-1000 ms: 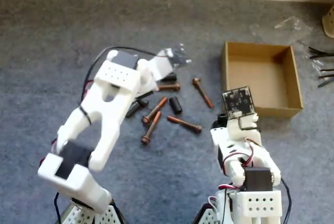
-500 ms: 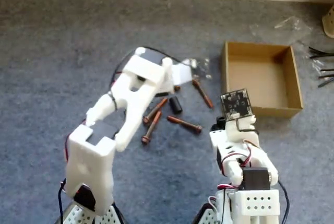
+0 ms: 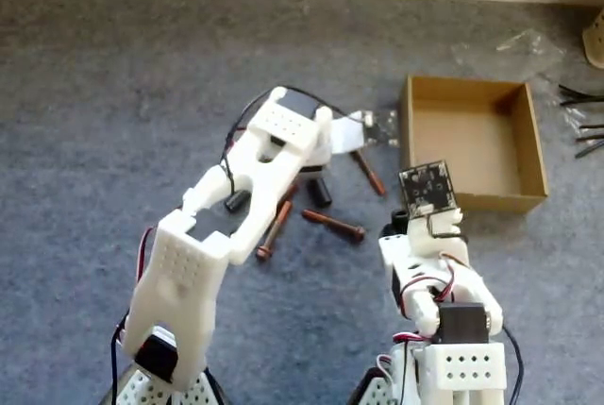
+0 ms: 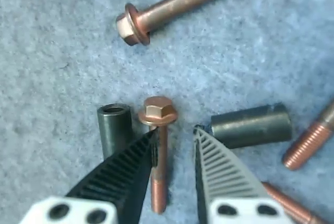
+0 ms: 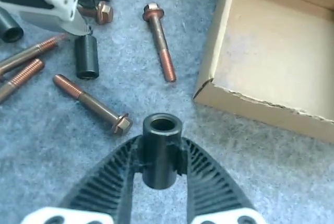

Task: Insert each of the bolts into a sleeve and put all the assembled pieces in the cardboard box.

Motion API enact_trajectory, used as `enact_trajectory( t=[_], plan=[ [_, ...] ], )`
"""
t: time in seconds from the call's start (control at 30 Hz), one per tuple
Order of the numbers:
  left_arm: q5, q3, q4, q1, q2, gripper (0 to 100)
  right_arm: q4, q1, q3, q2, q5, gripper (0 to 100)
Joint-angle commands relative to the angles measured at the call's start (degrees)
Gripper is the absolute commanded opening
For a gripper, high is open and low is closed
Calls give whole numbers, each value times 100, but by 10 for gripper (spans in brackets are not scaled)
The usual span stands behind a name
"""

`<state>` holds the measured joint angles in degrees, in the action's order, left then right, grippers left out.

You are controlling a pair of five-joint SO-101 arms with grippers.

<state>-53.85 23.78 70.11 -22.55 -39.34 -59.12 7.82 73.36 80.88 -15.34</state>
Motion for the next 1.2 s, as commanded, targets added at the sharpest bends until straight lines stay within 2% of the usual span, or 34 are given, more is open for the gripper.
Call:
enact_trajectory(
  t=[0.0,0.7,0.93,1.17],
  plan=[
    [-44,242,18,-48,-22,121,171,-40,-57,66,-9,5],
    [-18,1165,132,110,-998,118,145,189,-48,66,-18,5],
    [-35,1165,615,66,-1015,14,145,189,-48,66,-18,5],
    [-44,1156,844,57,-1015,6,154,180,-48,66,-18,5]
  ],
)
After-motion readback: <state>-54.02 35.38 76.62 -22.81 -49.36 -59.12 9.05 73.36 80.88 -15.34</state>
